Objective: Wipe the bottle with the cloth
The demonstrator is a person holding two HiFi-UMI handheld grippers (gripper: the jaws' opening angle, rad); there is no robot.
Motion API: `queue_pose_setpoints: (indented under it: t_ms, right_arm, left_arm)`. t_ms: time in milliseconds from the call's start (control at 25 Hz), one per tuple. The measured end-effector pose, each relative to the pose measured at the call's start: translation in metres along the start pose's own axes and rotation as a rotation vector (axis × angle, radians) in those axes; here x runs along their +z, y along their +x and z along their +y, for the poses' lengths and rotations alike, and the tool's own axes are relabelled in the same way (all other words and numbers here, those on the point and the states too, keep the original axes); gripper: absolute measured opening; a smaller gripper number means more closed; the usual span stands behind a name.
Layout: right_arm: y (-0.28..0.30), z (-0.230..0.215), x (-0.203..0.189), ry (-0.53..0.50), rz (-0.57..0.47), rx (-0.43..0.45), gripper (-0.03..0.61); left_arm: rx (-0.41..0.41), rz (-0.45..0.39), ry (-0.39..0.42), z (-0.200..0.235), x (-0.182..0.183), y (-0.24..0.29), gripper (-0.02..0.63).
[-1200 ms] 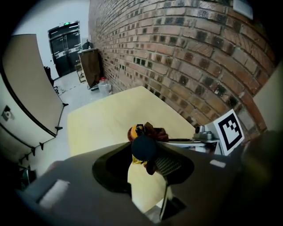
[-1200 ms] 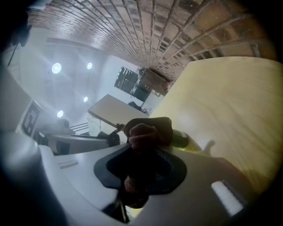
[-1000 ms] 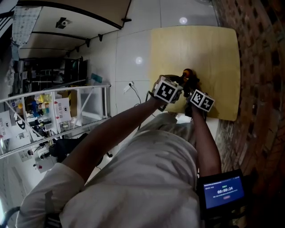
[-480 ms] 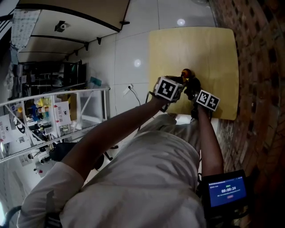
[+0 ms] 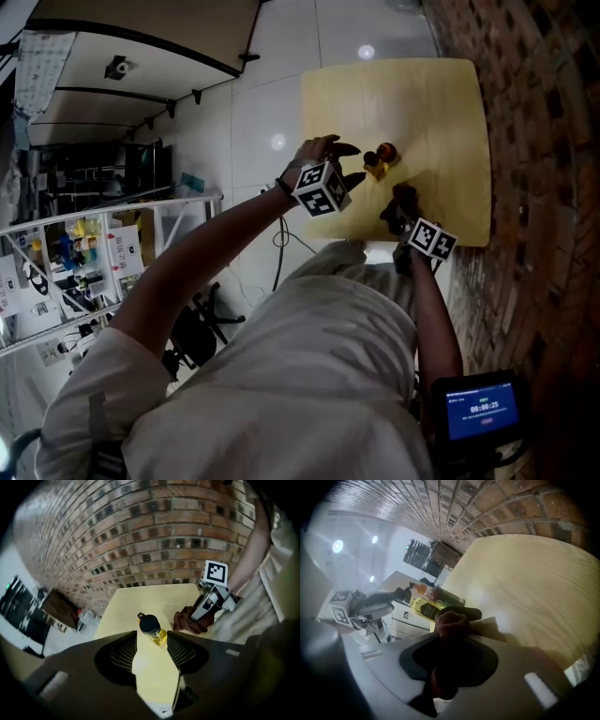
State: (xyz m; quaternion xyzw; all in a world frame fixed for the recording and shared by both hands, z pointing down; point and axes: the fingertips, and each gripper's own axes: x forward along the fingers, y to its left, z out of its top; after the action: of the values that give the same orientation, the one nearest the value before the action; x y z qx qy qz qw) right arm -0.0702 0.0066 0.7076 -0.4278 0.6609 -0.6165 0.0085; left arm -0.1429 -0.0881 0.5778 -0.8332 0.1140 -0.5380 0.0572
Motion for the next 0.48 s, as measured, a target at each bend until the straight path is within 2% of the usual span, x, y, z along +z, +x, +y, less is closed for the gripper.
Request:
queue_pose_setpoints:
  t_ms: [200, 360, 400, 480]
  right_arm:
    - [0.003, 0.001, 0.006, -0.025, 0.005, -0.004, 0.084]
    - [0.003, 0.004, 0.014, -0.036, 0.001, -0.004, 0.084]
    - [0.002, 0.004, 0.016, -0.037, -0.002, -0.005, 0.084]
    - [0.0, 0.003, 0.018, -0.035, -0.01, -0.007, 0.084]
  left_arm:
    - [-0.098, 0.033, 0.341, 0.001, 0.013, 0.016, 0.227]
    - [-0.161, 0.097, 0.701, -0.006, 0.009, 0.026, 0.235]
    - [-0.166, 0.109, 0.766, -0.006, 0.007, 0.028, 0.233]
    - [-0.18, 0.119, 0.838, -0.008, 0.003, 0.033, 0.219]
